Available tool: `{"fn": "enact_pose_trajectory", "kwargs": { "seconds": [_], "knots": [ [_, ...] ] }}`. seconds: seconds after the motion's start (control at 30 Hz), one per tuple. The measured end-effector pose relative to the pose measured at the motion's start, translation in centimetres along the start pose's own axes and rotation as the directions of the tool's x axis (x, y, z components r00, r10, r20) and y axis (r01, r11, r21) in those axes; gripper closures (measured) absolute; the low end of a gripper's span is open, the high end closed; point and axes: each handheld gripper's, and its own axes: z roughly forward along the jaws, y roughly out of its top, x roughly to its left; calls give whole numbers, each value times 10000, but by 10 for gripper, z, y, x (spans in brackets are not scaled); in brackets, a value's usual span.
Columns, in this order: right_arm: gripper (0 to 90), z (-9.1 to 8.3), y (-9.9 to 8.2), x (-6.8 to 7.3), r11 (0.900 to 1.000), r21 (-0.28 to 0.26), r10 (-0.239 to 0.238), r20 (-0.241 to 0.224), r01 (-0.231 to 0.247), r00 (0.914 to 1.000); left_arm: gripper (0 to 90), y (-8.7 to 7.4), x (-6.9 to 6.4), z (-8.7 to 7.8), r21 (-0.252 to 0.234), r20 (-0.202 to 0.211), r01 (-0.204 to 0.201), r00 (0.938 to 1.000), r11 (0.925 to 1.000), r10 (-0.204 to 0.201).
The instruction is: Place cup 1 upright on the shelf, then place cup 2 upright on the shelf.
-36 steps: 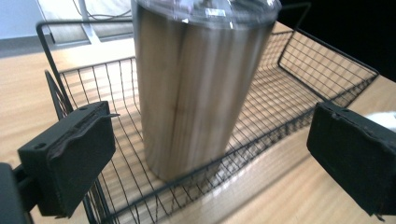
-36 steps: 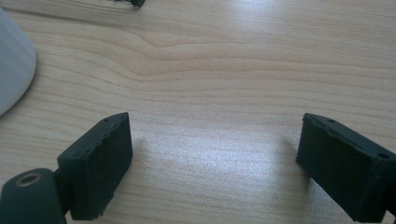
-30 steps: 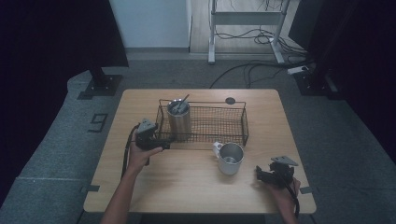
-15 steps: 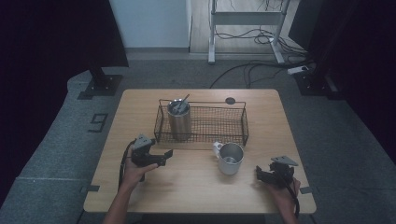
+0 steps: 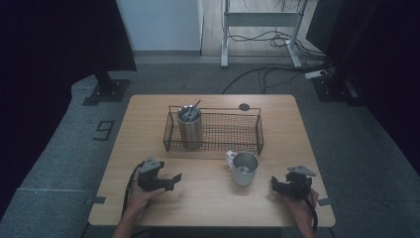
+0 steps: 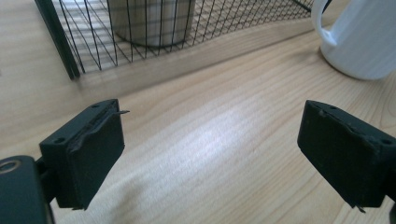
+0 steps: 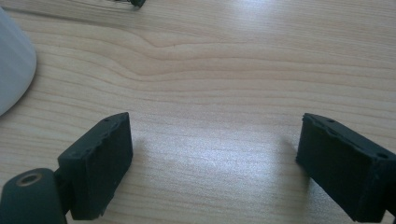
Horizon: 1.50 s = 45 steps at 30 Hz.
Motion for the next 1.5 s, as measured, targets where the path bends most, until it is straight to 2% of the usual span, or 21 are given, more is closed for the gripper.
{"fn": "enact_pose_trajectory", "kwargs": {
  "seconds": [0.17,0.37,0.63,0.87,1.33,1.5],
  "knots": [
    [101,0,0,0,10000,-1,0,-1,0,10000,80,-4,1,1,35,-212,58,9998,10000,-57],
    [100,0,0,0,10000,0,26,-22,-26,10000,80,-4,0,0,-85,-283,116,9995,9999,-119],
    [99,0,0,0,10000,0,33,-28,-33,10000,81,-6,0,3,58,-297,78,9995,10000,-76],
    [127,-3,-2,4,9996,-211,-192,290,198,9994,81,-7,0,4,96,-281,125,9995,9999,-123],
    [128,-24,3,8,9950,-999,-118,-414,77,9991,81,-10,-1,8,360,-196,96,9998,9993,-89],
    [131,-33,7,15,9909,-1327,-297,-644,210,9975,82,-10,-1,9,315,-231,136,9996,9994,-129]
  ]
}}
